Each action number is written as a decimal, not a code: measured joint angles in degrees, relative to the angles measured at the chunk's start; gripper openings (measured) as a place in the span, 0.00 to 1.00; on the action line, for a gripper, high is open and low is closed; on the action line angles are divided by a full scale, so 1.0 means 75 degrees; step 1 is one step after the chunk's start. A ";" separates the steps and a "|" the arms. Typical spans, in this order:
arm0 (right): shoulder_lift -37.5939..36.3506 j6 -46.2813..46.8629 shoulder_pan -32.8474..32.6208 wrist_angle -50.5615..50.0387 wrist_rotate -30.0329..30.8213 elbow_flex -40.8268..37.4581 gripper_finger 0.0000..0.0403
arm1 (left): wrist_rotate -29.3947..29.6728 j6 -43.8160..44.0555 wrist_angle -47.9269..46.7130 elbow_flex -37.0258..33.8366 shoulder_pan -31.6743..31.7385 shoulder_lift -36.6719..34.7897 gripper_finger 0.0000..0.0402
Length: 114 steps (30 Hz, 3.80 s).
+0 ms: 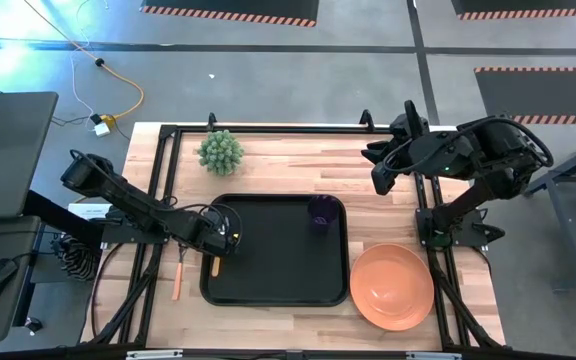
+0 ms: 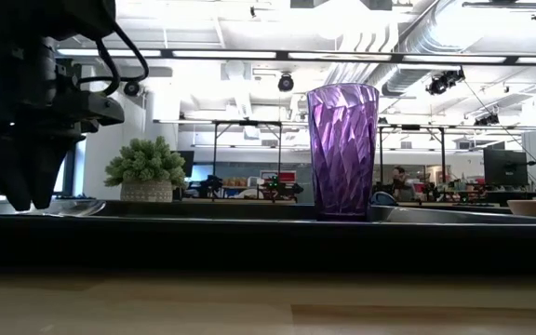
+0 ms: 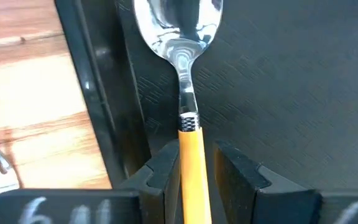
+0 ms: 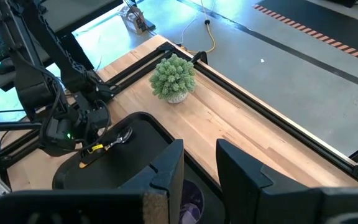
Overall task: Pick and place plate/cup/fork/spoon on tray
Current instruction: Put the orange yellow on the left side of the black tray, then adjust the purple cup on the black tray
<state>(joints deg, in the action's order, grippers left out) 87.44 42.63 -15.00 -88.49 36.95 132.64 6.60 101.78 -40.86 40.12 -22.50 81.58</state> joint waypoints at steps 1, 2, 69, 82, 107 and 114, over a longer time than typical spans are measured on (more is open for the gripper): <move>0.0000 0.0000 0.0000 0.0000 0.0000 0.0000 0.22 | -0.0011 0.0000 0.0064 0.0000 0.0000 0.0041 0.21; 0.0000 0.0000 0.0000 0.0000 -0.0003 0.0000 0.22 | -0.0016 0.0000 0.0073 0.0000 0.0000 0.0064 0.21; 0.0000 0.0003 0.0000 0.0000 -0.0076 0.0000 0.22 | -0.0357 -0.0204 0.0036 0.0280 -0.0003 0.0370 0.21; 0.0000 0.0003 -0.0002 0.0002 -0.0073 0.0000 0.22 | 0.0220 -0.0340 0.0758 0.0280 -0.0003 0.0005 0.21; 0.0556 0.0474 -0.0003 -0.0202 -0.1143 -0.0003 0.22 | 0.1814 -0.4935 0.4830 0.0286 -0.0003 -0.1603 0.21; 0.0916 0.0536 0.0003 -0.0202 -0.1245 -0.0003 0.28 | 0.1817 -0.6384 0.4906 0.0285 -0.0003 -0.2869 0.21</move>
<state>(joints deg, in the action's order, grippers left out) 94.31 46.65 -14.98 -90.01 27.61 132.62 20.23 53.90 -4.07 42.25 -22.52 60.07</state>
